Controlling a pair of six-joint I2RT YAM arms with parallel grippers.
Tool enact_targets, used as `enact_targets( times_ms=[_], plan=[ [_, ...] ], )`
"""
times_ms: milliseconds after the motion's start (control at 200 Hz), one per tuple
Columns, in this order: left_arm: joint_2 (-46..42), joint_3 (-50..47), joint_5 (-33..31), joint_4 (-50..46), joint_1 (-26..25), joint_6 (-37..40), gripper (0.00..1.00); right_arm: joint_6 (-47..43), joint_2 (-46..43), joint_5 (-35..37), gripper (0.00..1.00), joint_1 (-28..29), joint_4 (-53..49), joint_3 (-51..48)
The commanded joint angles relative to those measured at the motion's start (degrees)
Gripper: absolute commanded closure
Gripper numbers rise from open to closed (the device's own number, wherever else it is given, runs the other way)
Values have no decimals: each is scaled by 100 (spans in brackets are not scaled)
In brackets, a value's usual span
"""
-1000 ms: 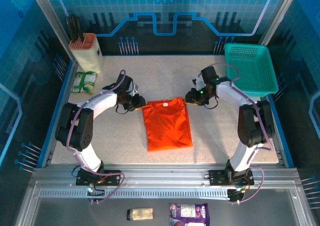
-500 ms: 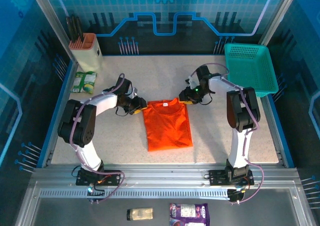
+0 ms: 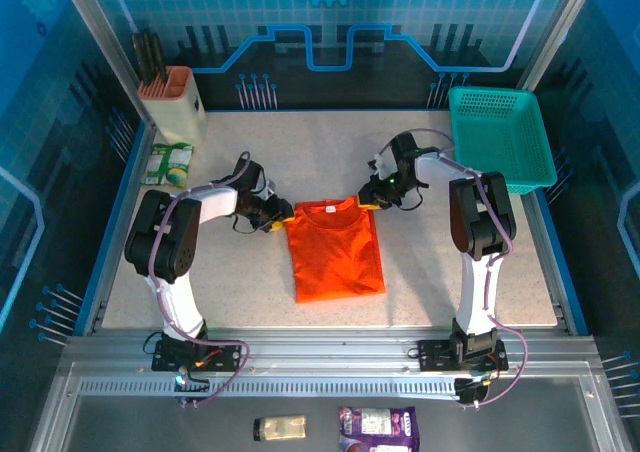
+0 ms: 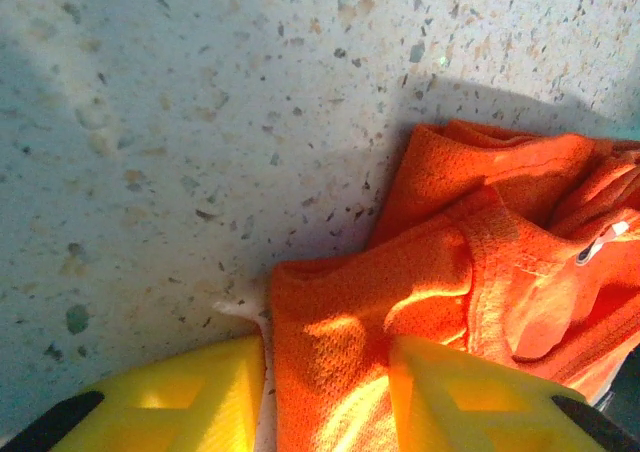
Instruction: Fold the inside-out t-shirt
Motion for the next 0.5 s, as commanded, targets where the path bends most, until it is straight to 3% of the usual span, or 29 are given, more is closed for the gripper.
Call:
enact_targets(
  times_ms=[0,220,390,495],
  plan=[
    [152,55,61,361,-12,-5,62,-16,40,-114,78,-54,-64,118],
    [258,146,142,684,-13,-19,67,54,-15,-99,89,-49,-20,117],
    [41,128,334,922,-20,57,92,138,-394,21,100,-28,-56,32],
    [-259,6,404,1013,-20,108,100,235,-883,131,100,-23,-20,-153]
  ],
)
